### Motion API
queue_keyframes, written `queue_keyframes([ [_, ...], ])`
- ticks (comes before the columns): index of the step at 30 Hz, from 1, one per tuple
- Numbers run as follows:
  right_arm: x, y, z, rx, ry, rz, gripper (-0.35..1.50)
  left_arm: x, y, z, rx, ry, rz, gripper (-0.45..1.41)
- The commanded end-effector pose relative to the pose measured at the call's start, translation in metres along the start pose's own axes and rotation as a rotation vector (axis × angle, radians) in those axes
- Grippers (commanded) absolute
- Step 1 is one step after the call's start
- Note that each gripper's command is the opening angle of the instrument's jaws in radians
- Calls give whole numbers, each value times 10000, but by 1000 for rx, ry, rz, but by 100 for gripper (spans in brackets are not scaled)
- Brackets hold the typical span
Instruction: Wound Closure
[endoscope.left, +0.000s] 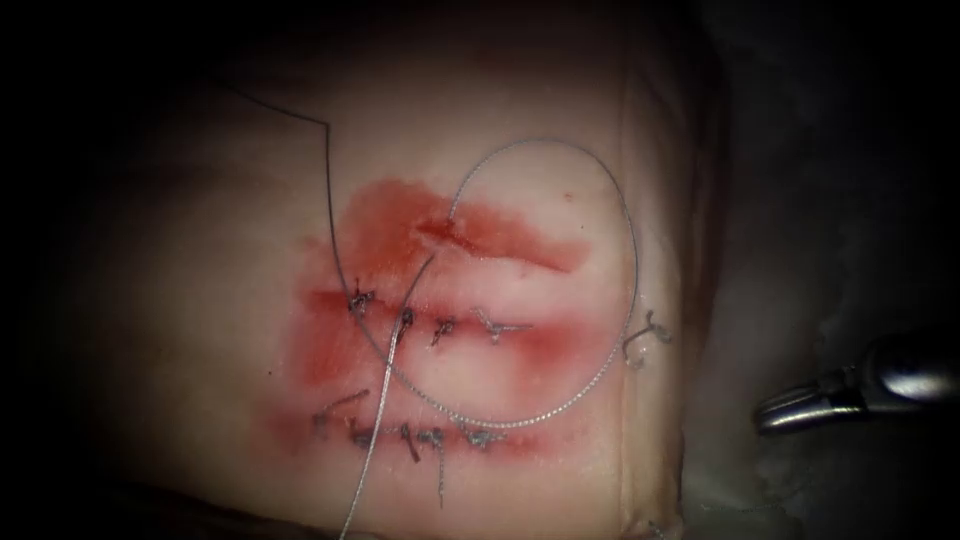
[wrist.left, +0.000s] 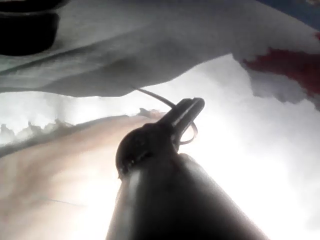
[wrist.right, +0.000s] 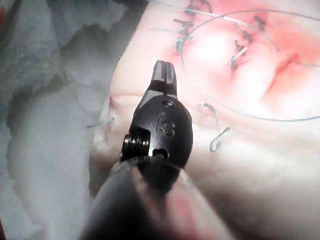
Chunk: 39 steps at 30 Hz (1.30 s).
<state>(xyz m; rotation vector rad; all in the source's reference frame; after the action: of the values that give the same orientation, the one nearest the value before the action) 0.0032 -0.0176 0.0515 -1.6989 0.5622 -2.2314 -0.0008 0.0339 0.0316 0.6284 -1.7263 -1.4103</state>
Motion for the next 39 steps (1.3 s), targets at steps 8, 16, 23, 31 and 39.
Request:
queue_keyframes([
  [8, -38, 29, 110, 379, -200, 714, 0, 76, 34, 50, 17, 91, -35, -45],
  [16, 4, 60, 214, 329, -272, 1102, 47, 124, 61, 67, 9, 148, -58, -45],
  [23, 66, 27, 263, 387, -274, 1168, 83, 149, 67, 78, 13, 183, -70, -45],
  [31, 125, 18, 278, 491, -149, 1138, 57, 158, 68, 81, 25, 207, -78, -45],
  [39, 113, 35, 297, 467, -153, 1182, 54, 159, 71, 81, 25, 211, -84, -45],
])
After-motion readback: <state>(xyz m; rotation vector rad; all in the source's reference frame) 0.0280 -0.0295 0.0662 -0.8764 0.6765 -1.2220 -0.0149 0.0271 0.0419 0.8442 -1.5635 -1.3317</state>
